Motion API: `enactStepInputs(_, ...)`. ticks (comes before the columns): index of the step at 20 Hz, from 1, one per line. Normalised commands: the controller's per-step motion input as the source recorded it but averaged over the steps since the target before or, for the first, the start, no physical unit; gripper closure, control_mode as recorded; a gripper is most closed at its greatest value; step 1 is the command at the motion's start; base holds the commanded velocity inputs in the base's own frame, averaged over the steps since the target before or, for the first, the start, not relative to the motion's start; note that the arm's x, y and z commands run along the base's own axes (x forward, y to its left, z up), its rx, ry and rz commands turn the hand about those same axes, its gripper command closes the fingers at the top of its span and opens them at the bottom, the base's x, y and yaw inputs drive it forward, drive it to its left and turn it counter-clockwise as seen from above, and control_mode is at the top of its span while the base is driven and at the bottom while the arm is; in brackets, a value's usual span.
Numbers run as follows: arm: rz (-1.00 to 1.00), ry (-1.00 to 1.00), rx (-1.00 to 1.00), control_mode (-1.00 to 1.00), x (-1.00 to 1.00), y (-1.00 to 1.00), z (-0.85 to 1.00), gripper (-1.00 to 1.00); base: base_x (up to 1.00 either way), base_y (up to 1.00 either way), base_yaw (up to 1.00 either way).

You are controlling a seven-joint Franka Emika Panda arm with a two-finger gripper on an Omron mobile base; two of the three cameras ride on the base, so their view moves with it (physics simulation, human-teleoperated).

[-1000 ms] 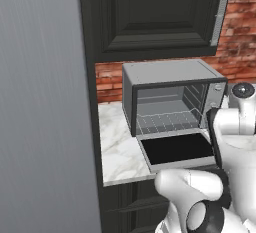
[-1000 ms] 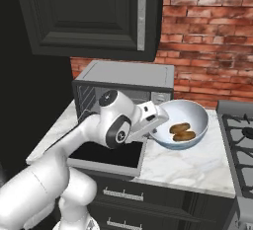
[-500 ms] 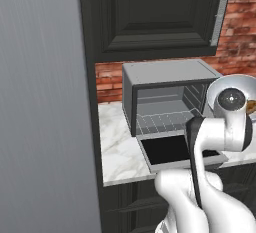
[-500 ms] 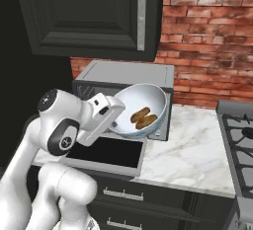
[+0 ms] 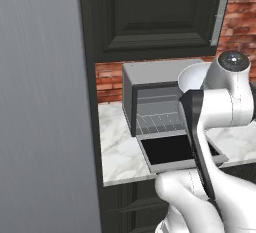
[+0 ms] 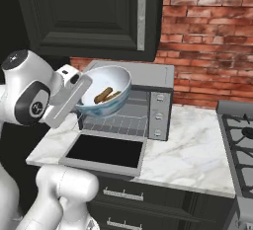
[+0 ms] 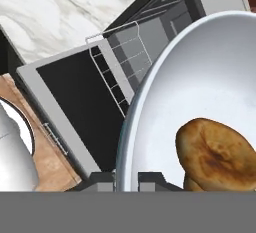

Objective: Pick up the heated bread from the toaster oven and place it in the bowl. Then move the bread bowl to the dining counter.

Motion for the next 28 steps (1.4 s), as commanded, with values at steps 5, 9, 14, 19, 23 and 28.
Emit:
enactStepInputs(5,0.00,0.02,0.00,-1.00,0.00,0.00,-0.08,1.00,0.00,0.00,0.00)
enactStepInputs(9,0.00,0.00,0.00,1.00,0.00,0.00,0.00,1.00,-0.78,-0.51,0.07)
enactStepInputs(14,0.00,0.00,0.00,1.00,0.00,0.00,0.00,1.00,-1.00,-0.92,0.47)
enactStepInputs(19,0.00,0.00,0.00,1.00,0.00,0.00,0.00,1.00,-0.85,-0.36,0.93)
enactStepInputs(23,0.00,0.00,0.00,1.00,0.00,0.00,0.00,1.00,-0.48,-0.16,1.00)
enactStepInputs(28,0.00,0.00,0.00,1.00,0.00,0.00,0.00,1.00,-0.19,0.00,1.00)
